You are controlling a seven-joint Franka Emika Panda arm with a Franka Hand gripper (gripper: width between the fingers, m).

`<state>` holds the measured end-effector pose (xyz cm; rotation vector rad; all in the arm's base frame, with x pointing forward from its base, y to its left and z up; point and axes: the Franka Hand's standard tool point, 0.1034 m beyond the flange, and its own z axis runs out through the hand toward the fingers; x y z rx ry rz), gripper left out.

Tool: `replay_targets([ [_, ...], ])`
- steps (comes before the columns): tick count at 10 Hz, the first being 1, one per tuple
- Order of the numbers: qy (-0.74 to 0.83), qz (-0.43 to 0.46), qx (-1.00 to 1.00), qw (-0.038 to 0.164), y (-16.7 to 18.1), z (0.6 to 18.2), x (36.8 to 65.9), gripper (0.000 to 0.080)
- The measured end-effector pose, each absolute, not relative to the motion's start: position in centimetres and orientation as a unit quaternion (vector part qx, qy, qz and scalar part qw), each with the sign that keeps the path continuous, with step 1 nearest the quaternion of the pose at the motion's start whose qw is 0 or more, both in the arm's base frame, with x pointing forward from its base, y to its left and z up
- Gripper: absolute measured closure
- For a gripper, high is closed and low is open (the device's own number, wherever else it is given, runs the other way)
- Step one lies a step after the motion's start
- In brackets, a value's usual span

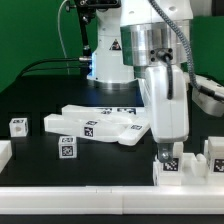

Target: Assemble chair

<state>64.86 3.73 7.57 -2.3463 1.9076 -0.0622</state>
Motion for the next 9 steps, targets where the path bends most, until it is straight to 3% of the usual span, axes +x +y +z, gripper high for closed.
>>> replay_targets([
  [1,0.568,-0.026,-0.821,0.054,4.35,7.52,64.85,0.0171],
  [2,0.533,-0.027,-0.844,0.052,4.86,7.46,64.79,0.0155],
  [9,0.214,-0.064,-0.974,0.021,5.3,7.44,65.13,0.015],
])
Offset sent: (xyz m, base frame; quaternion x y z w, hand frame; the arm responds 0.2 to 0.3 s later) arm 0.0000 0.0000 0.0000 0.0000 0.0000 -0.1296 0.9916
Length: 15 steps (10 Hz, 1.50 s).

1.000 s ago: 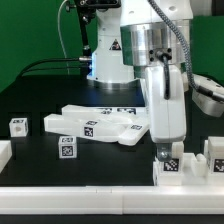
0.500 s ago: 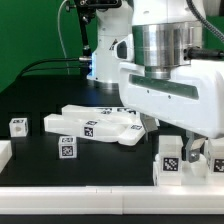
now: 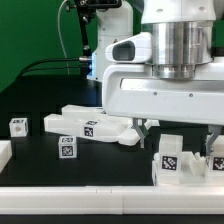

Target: Assemble chair

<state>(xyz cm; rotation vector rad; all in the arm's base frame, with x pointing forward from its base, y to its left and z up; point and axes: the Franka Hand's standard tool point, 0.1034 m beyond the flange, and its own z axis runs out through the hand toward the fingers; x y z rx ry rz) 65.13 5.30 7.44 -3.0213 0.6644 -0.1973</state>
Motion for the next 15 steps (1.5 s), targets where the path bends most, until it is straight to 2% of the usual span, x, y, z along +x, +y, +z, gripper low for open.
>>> replay_targets([
  [1,0.231,-0.063,-0.971,0.022,5.3,7.4,65.1,0.015],
  [2,0.23,-0.063,-0.971,0.022,5.3,7.4,65.1,0.0239],
  [3,0.231,-0.063,-0.971,0.022,5.2,7.4,65.1,0.0374],
  [4,0.27,-0.063,-0.961,0.024,5.0,7.4,65.1,0.0374],
  [5,0.307,-0.06,-0.949,0.025,4.8,7.3,65.1,0.0512],
  [8,0.421,-0.036,-0.906,0.026,4.0,7.5,65.1,0.0512],
  [12,0.714,-0.018,-0.698,0.046,4.9,7.2,65.2,0.0512],
  [15,0.781,-0.012,-0.623,0.049,5.0,7.1,65.1,0.0512],
])
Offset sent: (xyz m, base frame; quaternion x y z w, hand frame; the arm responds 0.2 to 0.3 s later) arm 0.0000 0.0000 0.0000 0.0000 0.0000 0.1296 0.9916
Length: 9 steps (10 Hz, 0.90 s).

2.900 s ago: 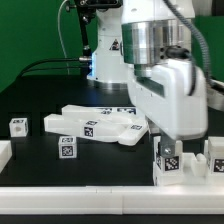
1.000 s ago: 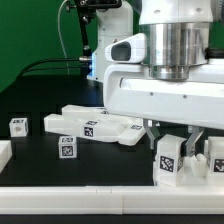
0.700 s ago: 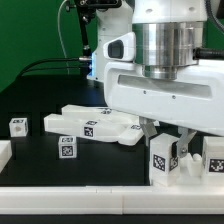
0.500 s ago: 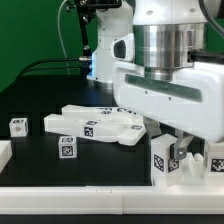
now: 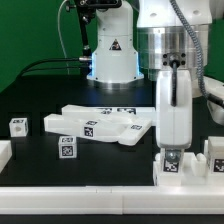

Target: Assemble chair

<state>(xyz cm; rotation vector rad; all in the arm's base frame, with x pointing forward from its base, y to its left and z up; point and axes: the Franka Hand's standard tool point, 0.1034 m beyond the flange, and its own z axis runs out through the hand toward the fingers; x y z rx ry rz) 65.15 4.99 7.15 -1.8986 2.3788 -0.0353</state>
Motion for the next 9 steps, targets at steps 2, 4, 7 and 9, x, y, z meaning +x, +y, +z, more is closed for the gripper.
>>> replay_targets([
  [2,0.748,-0.015,-0.662,0.048,4.97,7.13,65.17,0.0461],
  [4,0.632,-0.031,-0.773,0.051,5.27,7.31,65.5,0.0271],
  [7,0.545,-0.039,-0.836,0.048,5.25,7.12,65.42,0.0152],
  [9,0.455,-0.044,-0.889,0.043,5.05,7.12,65.45,0.015],
])
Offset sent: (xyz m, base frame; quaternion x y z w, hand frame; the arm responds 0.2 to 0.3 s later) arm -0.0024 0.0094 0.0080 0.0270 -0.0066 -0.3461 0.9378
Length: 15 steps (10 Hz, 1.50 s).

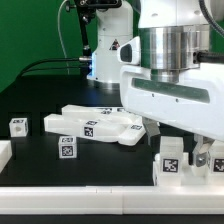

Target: Assemble chair

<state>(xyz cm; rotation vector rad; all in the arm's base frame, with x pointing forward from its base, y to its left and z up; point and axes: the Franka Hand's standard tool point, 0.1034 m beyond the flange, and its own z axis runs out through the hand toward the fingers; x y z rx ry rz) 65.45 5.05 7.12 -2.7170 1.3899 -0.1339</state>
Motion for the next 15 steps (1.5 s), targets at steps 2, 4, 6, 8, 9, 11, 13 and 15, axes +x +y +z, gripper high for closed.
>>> replay_targets([
  [2,0.242,-0.052,-0.969,0.02,4.28,7.78,65.66,0.015],
  [4,0.214,-0.052,-0.975,0.02,4.33,7.51,65.53,0.015],
  [6,0.218,-0.052,-0.974,0.02,4.29,7.48,65.52,0.0425],
  [8,0.269,-0.051,-0.962,0.022,4.21,7.46,65.52,0.0515],
  [9,0.312,-0.049,-0.949,0.024,4.14,7.45,65.52,0.0515],
  [11,0.406,-0.044,-0.912,0.026,3.94,7.44,65.54,0.0515],
  [13,0.552,-0.034,-0.832,0.03,3.74,7.41,65.39,0.0515],
  [15,0.691,-0.019,-0.722,0.039,3.75,7.39,65.19,0.0515],
])
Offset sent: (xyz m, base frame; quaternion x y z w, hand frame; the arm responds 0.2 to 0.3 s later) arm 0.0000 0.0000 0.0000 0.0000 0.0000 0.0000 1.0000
